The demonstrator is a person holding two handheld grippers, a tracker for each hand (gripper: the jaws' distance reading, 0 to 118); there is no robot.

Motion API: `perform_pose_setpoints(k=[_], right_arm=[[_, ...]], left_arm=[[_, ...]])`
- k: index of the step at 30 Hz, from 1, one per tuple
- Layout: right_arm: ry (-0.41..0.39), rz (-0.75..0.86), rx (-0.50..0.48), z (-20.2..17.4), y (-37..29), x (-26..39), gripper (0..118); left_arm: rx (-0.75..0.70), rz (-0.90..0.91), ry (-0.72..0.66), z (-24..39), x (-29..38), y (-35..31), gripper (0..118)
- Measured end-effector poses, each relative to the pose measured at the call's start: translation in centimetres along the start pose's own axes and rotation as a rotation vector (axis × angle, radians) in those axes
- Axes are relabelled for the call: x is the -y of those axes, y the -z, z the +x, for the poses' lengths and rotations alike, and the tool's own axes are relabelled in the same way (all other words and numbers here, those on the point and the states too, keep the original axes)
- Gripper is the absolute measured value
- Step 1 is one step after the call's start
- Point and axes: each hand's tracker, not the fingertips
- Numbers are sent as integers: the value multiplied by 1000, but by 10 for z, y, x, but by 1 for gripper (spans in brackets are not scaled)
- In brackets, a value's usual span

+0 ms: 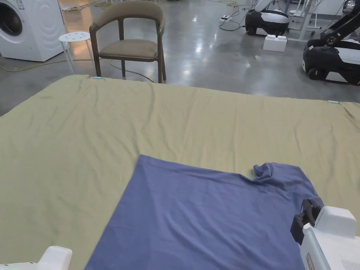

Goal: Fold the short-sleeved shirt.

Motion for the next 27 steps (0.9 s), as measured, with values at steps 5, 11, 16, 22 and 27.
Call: perform_pose_setpoints(k=[5,11,16,22,27], right_arm=[[-3,-20,9,5,-1,4,1],[4,-42,24,13,-1,9,1],[8,-63,36,21,-6,13,1],[0,-119,32,39,-20,18,1],[-77,-246,3,68,-45,27,4]], left_arm=[[-36,2,-30,-11,-12,23,62],[-49,-73,-7,-9,-18,56,60],[-46,-65,-49,-8,-13,58,38],[9,-52,-62,-5,-8,54,3],[22,-27,-59,-8,-5,44,2]])
